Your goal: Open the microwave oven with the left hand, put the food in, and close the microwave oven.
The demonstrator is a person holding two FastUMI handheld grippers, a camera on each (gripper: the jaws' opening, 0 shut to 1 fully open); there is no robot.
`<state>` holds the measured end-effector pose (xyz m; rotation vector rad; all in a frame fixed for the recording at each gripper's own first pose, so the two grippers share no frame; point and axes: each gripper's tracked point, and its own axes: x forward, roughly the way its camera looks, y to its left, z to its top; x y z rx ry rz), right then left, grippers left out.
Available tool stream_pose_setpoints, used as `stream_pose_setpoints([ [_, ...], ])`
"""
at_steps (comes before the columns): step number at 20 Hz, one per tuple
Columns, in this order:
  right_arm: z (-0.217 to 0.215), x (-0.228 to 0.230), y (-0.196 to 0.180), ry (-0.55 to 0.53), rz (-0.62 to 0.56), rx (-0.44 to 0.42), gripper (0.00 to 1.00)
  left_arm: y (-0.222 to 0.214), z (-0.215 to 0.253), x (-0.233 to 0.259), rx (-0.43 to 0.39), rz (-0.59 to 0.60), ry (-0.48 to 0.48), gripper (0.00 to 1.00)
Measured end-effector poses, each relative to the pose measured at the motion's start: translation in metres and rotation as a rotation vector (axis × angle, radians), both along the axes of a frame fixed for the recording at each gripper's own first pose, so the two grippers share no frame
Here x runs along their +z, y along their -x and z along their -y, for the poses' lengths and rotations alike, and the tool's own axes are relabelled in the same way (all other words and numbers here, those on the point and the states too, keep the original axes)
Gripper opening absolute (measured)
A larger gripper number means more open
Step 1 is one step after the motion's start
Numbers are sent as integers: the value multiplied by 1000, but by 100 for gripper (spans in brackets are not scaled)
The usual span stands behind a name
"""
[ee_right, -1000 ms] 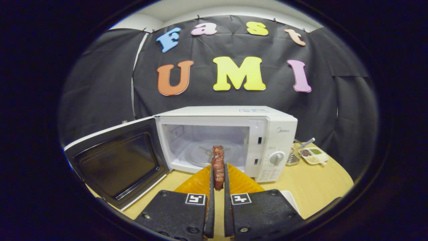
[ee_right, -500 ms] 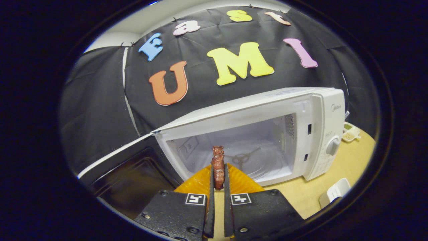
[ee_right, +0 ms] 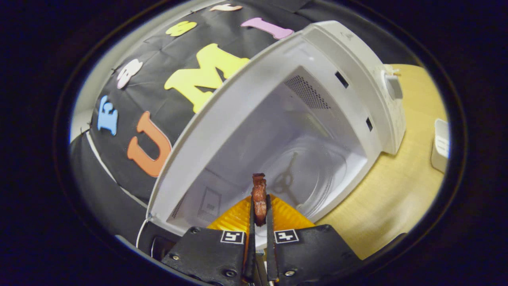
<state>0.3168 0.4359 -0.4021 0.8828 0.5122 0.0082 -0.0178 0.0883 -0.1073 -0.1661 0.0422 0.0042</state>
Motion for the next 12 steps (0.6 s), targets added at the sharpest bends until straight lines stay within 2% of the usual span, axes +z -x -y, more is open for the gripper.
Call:
stream_pose_setpoints([
  [3,6,-21,-16,-47,-62,-68,14,-4,-13,3,28,29,-4,92],
  [6,9,-26,-32,-78,-47,-93,15,-8,-10,-5,25,24,-37,92],
  [12,11,-28,-47,-57,-39,-76,17,-20,3,-17,-7,-24,-55,92],
])
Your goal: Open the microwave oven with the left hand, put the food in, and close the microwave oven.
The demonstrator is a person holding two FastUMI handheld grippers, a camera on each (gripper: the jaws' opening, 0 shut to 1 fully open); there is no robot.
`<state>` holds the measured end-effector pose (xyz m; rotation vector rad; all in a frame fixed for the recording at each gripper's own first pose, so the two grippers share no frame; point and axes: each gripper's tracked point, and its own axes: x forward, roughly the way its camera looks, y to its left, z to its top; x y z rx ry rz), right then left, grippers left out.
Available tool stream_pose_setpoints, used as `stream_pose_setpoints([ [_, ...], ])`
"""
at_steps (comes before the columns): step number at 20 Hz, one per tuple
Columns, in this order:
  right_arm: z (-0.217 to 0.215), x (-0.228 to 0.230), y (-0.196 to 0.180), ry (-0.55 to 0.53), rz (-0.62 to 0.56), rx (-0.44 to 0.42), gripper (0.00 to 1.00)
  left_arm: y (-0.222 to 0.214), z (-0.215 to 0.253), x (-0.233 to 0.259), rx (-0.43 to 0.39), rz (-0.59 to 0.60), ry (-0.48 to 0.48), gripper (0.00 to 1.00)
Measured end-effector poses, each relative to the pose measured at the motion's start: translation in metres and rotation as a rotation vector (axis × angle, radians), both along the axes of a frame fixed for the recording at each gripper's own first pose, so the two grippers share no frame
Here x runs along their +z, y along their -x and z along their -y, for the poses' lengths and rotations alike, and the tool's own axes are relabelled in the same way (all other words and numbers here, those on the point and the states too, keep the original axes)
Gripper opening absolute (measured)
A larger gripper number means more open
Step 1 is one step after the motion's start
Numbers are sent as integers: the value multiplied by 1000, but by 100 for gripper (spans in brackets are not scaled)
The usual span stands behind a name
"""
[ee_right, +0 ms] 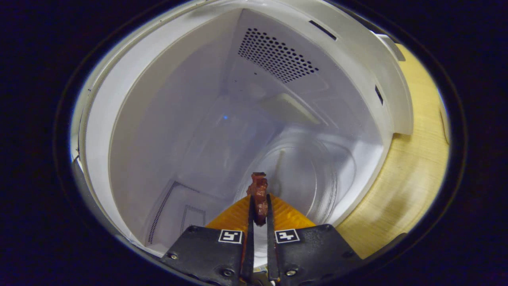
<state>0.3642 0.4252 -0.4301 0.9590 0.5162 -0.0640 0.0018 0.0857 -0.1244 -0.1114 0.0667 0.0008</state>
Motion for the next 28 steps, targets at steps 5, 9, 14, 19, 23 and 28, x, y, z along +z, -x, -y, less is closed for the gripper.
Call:
stream_pose_setpoints([
  [5,11,-9,4,167,-2,2,31,-3,12,-7,-26,-20,-9,92],
  [9,27,3,11,464,45,2,94,-1,13,-5,-19,-19,-13,92],
  [14,29,10,31,508,50,44,94,9,2,-1,17,-24,-50,92],
  [19,40,41,62,524,79,128,94,16,-13,-2,24,-37,-71,92],
  [23,58,91,108,533,139,240,94,12,-39,7,53,-44,-121,93],
  [28,103,151,177,580,243,341,94,13,-60,17,63,-50,-56,93],
])
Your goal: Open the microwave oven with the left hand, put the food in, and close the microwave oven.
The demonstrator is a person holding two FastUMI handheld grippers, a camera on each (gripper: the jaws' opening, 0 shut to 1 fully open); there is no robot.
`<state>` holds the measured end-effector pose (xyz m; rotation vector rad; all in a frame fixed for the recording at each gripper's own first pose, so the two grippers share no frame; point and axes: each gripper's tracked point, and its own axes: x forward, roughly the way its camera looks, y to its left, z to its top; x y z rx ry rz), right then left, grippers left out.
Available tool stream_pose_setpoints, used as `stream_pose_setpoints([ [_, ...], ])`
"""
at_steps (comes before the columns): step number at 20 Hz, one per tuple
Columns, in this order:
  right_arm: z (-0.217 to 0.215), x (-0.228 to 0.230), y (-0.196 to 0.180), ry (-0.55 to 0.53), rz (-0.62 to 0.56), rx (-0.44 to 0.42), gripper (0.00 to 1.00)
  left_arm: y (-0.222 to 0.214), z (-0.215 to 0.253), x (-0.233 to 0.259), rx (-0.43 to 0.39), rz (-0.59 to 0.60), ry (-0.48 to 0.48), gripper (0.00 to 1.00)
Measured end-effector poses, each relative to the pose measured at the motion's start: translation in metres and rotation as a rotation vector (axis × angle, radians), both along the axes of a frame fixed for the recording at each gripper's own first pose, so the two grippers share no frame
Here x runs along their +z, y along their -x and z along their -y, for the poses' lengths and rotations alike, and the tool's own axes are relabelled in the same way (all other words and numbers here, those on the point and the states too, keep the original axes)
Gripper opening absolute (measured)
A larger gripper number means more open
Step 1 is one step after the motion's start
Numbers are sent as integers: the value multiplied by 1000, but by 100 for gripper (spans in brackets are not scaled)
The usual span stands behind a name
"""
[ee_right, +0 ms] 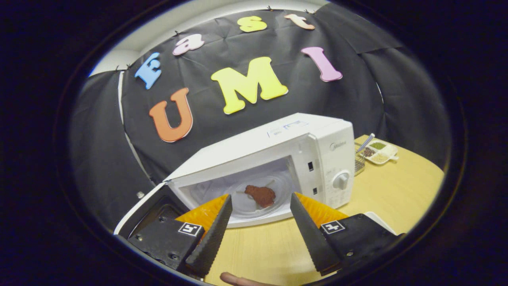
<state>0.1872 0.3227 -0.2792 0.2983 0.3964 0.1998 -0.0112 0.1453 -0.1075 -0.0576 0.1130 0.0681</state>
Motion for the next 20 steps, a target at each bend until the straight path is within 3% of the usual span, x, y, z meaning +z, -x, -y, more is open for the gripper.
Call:
stream_pose_setpoints([
  [4,65,48,56,73,114,55,94,3,-10,2,-6,2,18,92],
  [5,85,58,70,95,139,55,94,4,-14,1,-2,3,11,81],
  [6,106,70,83,112,156,49,94,4,-19,-2,10,2,-1,92],
  [10,188,120,131,122,246,-5,94,12,-25,3,22,39,-6,90],
  [11,207,133,144,117,272,-21,94,14,-26,2,25,44,5,78],
  [13,238,151,168,128,310,-38,93,18,-37,1,47,47,1,78],
  [14,250,158,182,136,318,-37,93,18,-44,-4,62,45,-10,90],
  [15,261,163,195,138,327,-33,93,19,-46,-2,66,52,-14,78],
  [16,269,171,207,128,340,-26,94,19,-50,-6,72,51,-14,50],
  [17,278,178,217,118,352,-22,94,19,-52,-13,69,38,-16,59],
  [18,287,184,227,109,365,-17,93,22,-56,-20,83,30,-26,44],
  [19,296,190,235,99,382,-17,93,17,-65,-26,95,22,-43,59],
  [20,305,196,242,96,401,-21,93,18,-73,-35,124,-1,-55,14],
])
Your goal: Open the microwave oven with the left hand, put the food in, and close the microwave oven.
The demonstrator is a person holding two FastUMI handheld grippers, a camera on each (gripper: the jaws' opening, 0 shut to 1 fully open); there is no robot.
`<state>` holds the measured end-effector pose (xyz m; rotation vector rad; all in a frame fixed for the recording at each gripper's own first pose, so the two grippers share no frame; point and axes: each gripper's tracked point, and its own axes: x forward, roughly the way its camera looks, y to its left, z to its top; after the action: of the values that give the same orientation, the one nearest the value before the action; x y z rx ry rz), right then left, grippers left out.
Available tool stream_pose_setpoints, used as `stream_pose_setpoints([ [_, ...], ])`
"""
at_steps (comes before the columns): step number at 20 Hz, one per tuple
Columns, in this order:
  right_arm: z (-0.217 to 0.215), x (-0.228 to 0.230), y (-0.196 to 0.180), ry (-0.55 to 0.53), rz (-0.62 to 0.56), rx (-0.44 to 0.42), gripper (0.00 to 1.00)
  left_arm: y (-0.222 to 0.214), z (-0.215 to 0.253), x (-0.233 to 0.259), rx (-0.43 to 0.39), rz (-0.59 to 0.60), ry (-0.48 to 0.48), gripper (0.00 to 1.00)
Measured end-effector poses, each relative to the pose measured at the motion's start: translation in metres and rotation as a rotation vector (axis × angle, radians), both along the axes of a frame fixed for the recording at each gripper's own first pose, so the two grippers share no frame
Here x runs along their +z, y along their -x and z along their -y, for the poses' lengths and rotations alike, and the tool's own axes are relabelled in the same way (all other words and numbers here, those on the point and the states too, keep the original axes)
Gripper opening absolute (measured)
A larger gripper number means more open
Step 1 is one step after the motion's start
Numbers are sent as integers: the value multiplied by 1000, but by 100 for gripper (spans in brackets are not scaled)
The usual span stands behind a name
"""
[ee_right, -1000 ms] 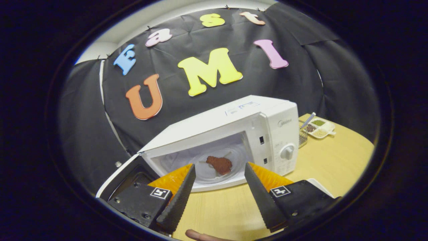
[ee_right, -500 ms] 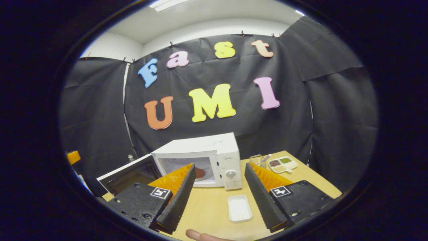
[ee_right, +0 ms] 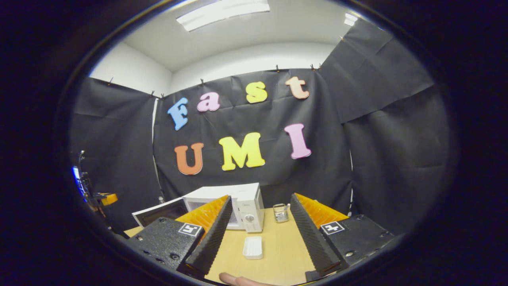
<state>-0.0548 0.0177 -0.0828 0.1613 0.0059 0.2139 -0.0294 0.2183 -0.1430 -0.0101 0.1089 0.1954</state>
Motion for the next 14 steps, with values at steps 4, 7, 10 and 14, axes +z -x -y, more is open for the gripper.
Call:
stream_pose_setpoints([
  [4,29,10,22,-13,54,-32,93,-10,-3,-33,-7,-53,32,0],
  [7,33,11,30,-6,70,-37,93,-26,-13,-65,-14,-95,54,2],
  [10,30,8,35,5,71,-15,93,-43,-9,-109,-47,-166,100,0],
  [14,27,0,36,17,65,0,93,-56,-12,-145,-59,-207,120,17],
])
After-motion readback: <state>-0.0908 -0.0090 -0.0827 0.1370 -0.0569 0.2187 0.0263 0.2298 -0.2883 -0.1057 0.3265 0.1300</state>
